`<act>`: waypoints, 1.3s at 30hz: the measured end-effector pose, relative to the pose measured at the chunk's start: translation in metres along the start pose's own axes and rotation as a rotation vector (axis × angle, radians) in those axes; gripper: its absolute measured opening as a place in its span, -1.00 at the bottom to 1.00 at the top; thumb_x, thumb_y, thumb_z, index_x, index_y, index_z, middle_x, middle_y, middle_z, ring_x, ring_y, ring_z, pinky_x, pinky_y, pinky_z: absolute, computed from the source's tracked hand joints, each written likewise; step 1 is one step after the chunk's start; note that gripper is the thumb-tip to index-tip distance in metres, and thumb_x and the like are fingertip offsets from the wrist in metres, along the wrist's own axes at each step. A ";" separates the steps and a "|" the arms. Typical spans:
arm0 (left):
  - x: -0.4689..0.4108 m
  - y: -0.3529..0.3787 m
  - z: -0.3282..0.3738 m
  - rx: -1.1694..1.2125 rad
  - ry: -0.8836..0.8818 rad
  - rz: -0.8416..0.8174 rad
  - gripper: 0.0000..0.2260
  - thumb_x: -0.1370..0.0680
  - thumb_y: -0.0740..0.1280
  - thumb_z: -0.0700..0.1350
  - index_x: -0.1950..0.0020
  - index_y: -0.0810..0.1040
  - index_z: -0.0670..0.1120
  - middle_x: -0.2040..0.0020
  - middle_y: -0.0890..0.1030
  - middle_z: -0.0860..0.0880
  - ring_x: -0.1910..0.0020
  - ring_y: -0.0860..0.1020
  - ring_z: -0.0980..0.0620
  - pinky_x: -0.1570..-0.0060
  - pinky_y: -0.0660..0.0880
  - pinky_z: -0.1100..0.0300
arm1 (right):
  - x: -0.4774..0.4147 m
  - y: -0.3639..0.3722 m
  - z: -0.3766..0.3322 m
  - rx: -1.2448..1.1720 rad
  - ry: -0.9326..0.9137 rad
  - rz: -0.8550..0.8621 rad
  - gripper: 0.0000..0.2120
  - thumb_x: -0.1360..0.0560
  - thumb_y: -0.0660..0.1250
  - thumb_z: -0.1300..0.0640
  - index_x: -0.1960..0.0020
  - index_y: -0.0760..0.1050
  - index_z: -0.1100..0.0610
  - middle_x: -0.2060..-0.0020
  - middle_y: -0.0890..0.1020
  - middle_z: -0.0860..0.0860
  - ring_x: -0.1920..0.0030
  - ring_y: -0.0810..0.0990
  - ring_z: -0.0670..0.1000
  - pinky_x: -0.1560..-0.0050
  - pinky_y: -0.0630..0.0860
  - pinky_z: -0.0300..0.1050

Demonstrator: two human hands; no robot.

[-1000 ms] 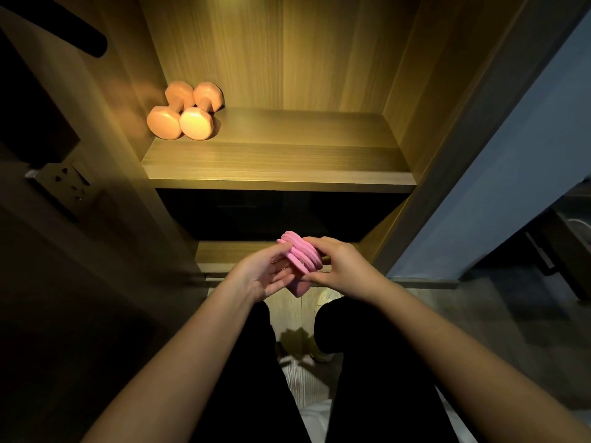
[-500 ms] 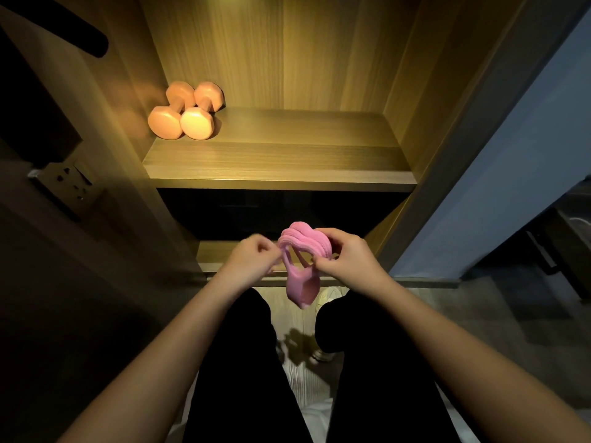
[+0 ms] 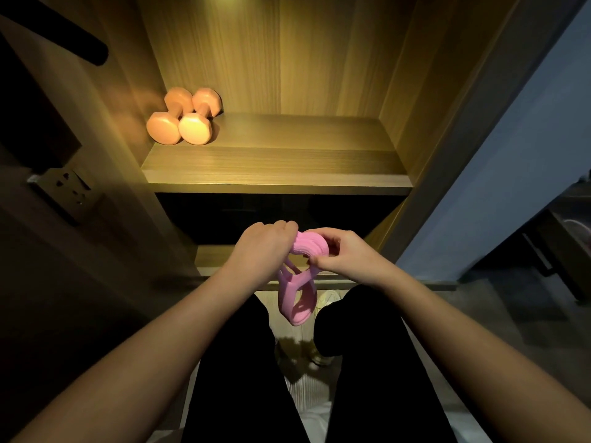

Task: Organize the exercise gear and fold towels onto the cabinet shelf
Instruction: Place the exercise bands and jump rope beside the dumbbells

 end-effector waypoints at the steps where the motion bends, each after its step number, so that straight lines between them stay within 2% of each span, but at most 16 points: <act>1: -0.001 0.001 -0.001 -0.011 -0.002 -0.006 -0.66 -0.47 0.45 0.02 -0.12 0.40 -0.07 0.09 0.54 -0.01 0.30 0.41 0.04 0.29 0.32 0.22 | 0.001 -0.001 0.001 0.005 -0.005 0.031 -0.57 -0.44 0.46 0.25 -0.28 0.49 0.10 -0.04 0.61 -0.02 -0.03 0.61 -0.08 -0.03 0.56 -0.29; 3: -0.002 0.005 -0.003 -0.016 -0.017 -0.027 -0.66 -0.47 0.45 0.04 -0.09 0.41 -0.07 0.10 0.55 -0.01 0.28 0.49 0.02 0.31 0.33 0.20 | 0.002 -0.002 0.003 0.093 -0.010 0.098 -0.50 -0.41 0.51 0.16 -0.31 0.47 0.09 -0.09 0.60 -0.02 -0.06 0.59 -0.07 -0.09 0.58 -0.20; 6: -0.003 0.012 0.001 -0.045 0.000 -0.060 -0.64 -0.46 0.44 0.08 -0.07 0.42 -0.09 0.14 0.54 -0.01 0.23 0.58 -0.02 0.32 0.34 0.18 | 0.003 0.000 0.001 0.321 -0.011 0.204 -0.46 -0.39 0.52 0.07 -0.32 0.45 0.07 -0.10 0.59 -0.03 -0.06 0.58 -0.05 -0.07 0.57 -0.16; 10: -0.005 0.016 0.005 -0.034 -0.024 -0.058 -0.73 -0.47 0.43 -0.02 -0.04 0.43 -0.08 0.25 0.39 0.02 0.28 0.55 -0.02 0.36 0.36 0.18 | 0.002 0.006 -0.003 0.594 0.018 0.325 -0.58 -0.43 0.45 0.04 -0.23 0.43 0.06 -0.01 0.59 -0.01 0.03 0.59 -0.01 0.05 0.59 -0.14; 13: -0.008 0.017 0.009 -0.015 -0.037 -0.045 -0.76 -0.47 0.43 -0.05 -0.01 0.44 -0.08 0.28 0.39 0.03 0.31 0.52 -0.02 0.38 0.31 0.17 | 0.000 0.006 -0.001 0.685 0.066 0.364 -0.70 -0.47 0.40 0.06 -0.16 0.42 0.06 0.03 0.59 0.00 0.08 0.59 0.00 0.13 0.57 -0.14; 17: -0.008 0.016 0.009 0.043 -0.118 0.001 -0.81 -0.49 0.42 -0.08 0.03 0.45 -0.08 0.32 0.39 0.02 0.38 0.43 0.02 0.40 0.32 0.19 | -0.003 0.004 0.001 0.702 0.112 0.388 -0.76 -0.54 0.33 0.12 -0.18 0.43 0.09 0.03 0.60 0.03 0.09 0.60 0.00 0.15 0.53 -0.20; 22: -0.005 0.022 0.004 0.136 -0.258 -0.004 -0.69 -0.42 0.50 -0.10 -0.03 0.43 -0.07 0.24 0.37 0.01 0.36 0.42 0.04 0.42 0.30 0.21 | -0.007 0.009 -0.001 0.711 0.118 0.386 -0.81 -0.56 0.29 0.18 -0.17 0.42 0.12 0.07 0.59 0.03 0.22 0.50 -0.04 0.27 0.38 -0.25; 27: -0.005 0.030 0.007 0.154 -0.288 -0.062 -0.71 -0.45 0.47 -0.12 -0.07 0.45 -0.10 0.22 0.34 -0.01 0.33 0.39 0.03 0.38 0.35 0.24 | -0.010 0.012 -0.002 0.748 0.120 0.362 -0.76 -0.54 0.32 0.19 -0.18 0.40 0.13 0.04 0.57 0.04 0.12 0.59 0.02 0.24 0.43 -0.21; 31: -0.004 0.029 0.002 0.198 -0.294 -0.050 -0.67 -0.40 0.51 -0.11 -0.03 0.43 -0.10 0.25 0.35 0.00 0.37 0.39 0.05 0.50 0.16 0.27 | -0.012 0.011 -0.002 0.757 0.123 0.368 -0.78 -0.54 0.33 0.19 -0.15 0.41 0.14 0.08 0.57 0.04 0.21 0.54 -0.02 0.27 0.43 -0.22; 35: -0.005 0.032 -0.005 0.303 -0.282 -0.026 -0.69 -0.41 0.49 -0.12 -0.01 0.40 -0.06 0.29 0.40 0.04 0.35 0.45 0.06 0.44 0.28 0.26 | -0.013 0.011 0.000 0.724 0.128 0.324 -0.75 -0.53 0.34 0.18 -0.17 0.40 0.14 0.06 0.56 0.05 0.17 0.55 -0.01 0.22 0.48 -0.22; 39: -0.002 0.039 -0.016 0.676 -0.314 -0.088 -0.74 -0.45 0.46 -0.14 0.00 0.41 0.03 0.17 0.53 0.05 0.26 0.50 0.14 0.31 0.48 0.29 | -0.013 0.006 -0.003 0.654 0.124 0.307 -0.77 -0.54 0.32 0.17 -0.18 0.41 0.14 0.04 0.59 0.07 0.10 0.59 0.02 0.12 0.56 -0.16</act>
Point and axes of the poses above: each hand's wrist, its own x-axis away from the middle knuckle, its own y-axis out of the palm, z = x × y, the point moved 8 cm from there along -x, towards the middle knuckle
